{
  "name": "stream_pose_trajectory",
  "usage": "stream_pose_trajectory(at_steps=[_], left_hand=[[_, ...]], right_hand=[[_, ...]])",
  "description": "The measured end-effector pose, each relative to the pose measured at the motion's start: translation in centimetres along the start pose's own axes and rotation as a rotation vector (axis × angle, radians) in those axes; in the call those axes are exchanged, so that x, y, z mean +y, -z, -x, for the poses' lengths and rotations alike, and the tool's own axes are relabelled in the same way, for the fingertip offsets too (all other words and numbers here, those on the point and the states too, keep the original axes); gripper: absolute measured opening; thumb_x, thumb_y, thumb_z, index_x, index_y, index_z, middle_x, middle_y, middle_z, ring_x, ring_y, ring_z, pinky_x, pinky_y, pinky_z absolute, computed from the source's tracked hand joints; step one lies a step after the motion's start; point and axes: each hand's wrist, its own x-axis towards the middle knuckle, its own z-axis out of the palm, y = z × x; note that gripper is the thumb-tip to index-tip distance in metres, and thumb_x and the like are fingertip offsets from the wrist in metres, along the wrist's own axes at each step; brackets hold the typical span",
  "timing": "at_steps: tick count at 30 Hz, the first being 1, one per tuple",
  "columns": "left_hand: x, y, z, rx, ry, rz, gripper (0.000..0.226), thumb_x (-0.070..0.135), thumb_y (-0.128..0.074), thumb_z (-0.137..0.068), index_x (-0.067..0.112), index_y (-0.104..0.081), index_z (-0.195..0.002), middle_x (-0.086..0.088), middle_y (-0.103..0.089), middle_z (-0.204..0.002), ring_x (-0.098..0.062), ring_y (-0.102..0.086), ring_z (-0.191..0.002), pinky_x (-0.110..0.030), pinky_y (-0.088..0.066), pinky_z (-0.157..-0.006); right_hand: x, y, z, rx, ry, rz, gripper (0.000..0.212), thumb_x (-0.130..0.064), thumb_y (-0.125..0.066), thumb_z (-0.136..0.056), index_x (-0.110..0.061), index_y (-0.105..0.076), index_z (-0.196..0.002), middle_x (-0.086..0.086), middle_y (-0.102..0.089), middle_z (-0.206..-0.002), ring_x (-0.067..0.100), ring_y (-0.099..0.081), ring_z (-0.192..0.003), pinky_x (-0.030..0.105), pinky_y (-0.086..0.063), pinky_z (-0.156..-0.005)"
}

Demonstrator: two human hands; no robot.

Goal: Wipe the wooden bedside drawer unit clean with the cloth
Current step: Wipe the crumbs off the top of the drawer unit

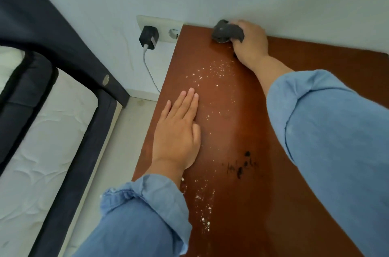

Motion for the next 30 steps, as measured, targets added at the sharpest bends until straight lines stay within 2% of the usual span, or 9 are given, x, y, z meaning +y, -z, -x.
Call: stream_pose_trajectory(at_steps=[5,12,15,22,27,30], left_hand=[[-0.3,-0.3,-0.2,0.011,-0.010,-0.026,0.067,0.032,-0.007,-0.086,0.020,-0.016,-0.151,0.007,-0.012,-0.158,-0.006,-0.004,-0.145,-0.029,0.001,-0.119],[-0.3,-0.5,-0.2,0.018,-0.026,-0.027,0.065,0.029,-0.011,-0.087,0.017,-0.019,-0.150,0.005,-0.015,-0.158,-0.008,-0.008,-0.145,-0.031,-0.003,-0.119],[-0.3,-0.4,-0.2,0.019,-0.025,-0.012,0.063,0.027,-0.015,-0.088,0.016,-0.021,-0.150,0.004,-0.016,-0.158,-0.009,-0.008,-0.146,-0.032,-0.001,-0.119],[-0.5,1.2,3.3,0.040,-0.059,-0.034,0.068,0.028,-0.010,-0.084,0.013,-0.024,-0.149,0.001,-0.017,-0.158,-0.013,-0.008,-0.146,-0.038,0.005,-0.119],[-1.5,2.0,11.6,0.001,-0.039,0.033,0.062,0.026,-0.018,-0.087,0.015,-0.027,-0.148,0.003,-0.019,-0.156,-0.010,-0.011,-0.145,-0.033,0.003,-0.119],[-2.4,1.7,14.9,-0.042,-0.056,-0.001,0.061,0.024,-0.023,-0.088,0.013,-0.028,-0.148,0.003,-0.020,-0.155,-0.011,-0.014,-0.144,-0.030,0.002,-0.118]], right_hand=[[-0.9,-0.4,5.3,-0.061,0.075,0.022,0.042,-0.003,-0.048,-0.083,-0.025,-0.065,-0.115,-0.001,-0.068,-0.114,0.029,-0.054,-0.101,0.028,-0.037,-0.082],[-3.7,0.2,17.8,-0.030,0.021,-0.051,0.046,0.001,-0.053,-0.078,-0.025,-0.064,-0.113,-0.001,-0.067,-0.105,0.023,-0.051,-0.102,0.034,-0.044,-0.087],[-4.7,0.6,21.4,-0.055,-0.003,-0.052,0.046,0.000,-0.055,-0.080,-0.028,-0.062,-0.117,-0.003,-0.065,-0.106,0.021,-0.049,-0.104,0.034,-0.041,-0.086],[-4.7,0.5,21.3,-0.083,-0.046,-0.013,0.048,-0.003,-0.053,-0.083,-0.035,-0.058,-0.118,-0.008,-0.063,-0.109,0.018,-0.046,-0.106,0.026,-0.030,-0.085],[-5.0,0.7,21.2,-0.092,-0.061,0.007,0.045,-0.004,-0.052,-0.087,-0.034,-0.058,-0.121,-0.007,-0.064,-0.115,0.021,-0.047,-0.109,0.034,-0.036,-0.092],[-5.0,0.8,21.2,-0.099,-0.072,0.016,0.046,-0.007,-0.051,-0.088,-0.037,-0.057,-0.122,-0.008,-0.063,-0.116,0.019,-0.046,-0.109,0.031,-0.035,-0.092]])
